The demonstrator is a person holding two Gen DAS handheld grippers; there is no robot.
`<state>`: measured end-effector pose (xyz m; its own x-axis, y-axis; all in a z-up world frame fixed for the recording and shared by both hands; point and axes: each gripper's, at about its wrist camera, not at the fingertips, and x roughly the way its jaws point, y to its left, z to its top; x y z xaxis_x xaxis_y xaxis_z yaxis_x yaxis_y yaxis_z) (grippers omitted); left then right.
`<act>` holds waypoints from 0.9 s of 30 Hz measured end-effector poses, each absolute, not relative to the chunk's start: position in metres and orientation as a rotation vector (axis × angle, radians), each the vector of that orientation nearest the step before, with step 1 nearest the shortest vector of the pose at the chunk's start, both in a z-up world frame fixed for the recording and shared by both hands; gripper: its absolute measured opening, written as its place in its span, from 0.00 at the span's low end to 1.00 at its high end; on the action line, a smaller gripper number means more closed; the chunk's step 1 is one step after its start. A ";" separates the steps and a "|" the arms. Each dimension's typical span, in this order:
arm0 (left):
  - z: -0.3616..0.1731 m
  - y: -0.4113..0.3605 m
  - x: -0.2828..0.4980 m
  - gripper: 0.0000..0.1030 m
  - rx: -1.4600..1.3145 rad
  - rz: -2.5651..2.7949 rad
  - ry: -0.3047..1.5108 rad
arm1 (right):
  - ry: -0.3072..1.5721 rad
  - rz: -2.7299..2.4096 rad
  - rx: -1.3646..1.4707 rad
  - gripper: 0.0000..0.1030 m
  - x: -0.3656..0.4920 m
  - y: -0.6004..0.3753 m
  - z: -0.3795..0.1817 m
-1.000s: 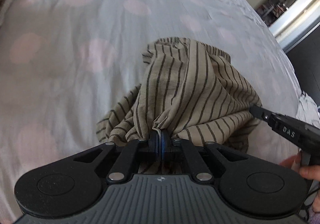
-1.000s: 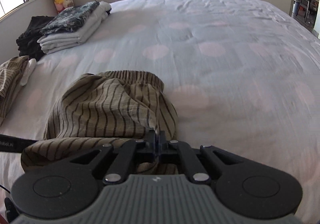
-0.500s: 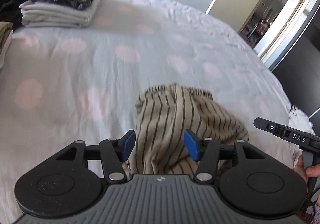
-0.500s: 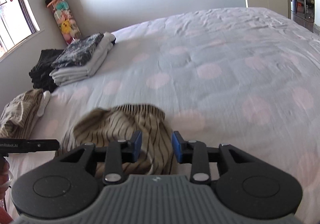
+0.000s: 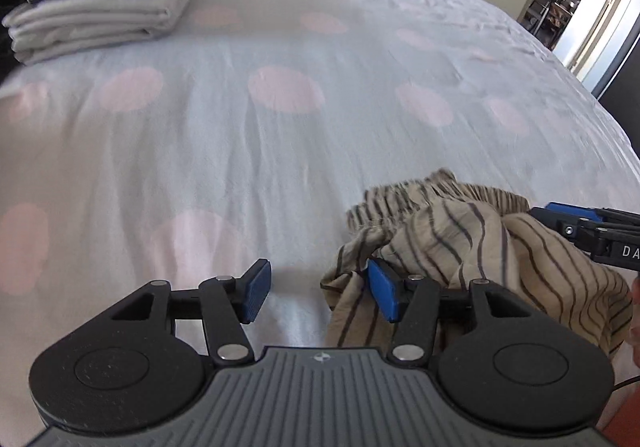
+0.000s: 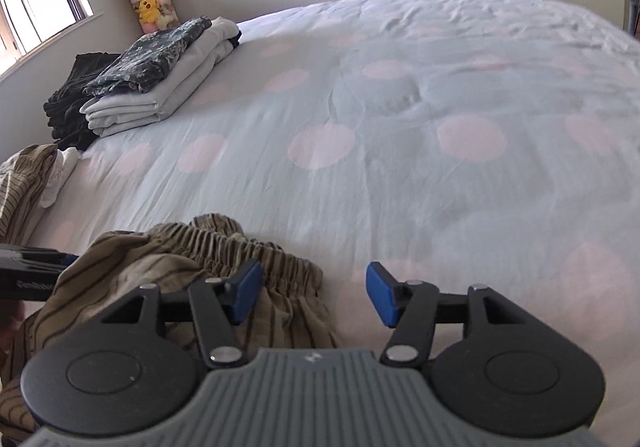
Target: Fold clothes
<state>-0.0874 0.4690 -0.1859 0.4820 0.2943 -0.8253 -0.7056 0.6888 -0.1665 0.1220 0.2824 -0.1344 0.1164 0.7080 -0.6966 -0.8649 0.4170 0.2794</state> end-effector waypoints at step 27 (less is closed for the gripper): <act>-0.101 0.423 -0.110 0.04 -0.402 0.768 0.526 | 0.536 1.196 -0.259 0.15 0.071 0.268 -0.058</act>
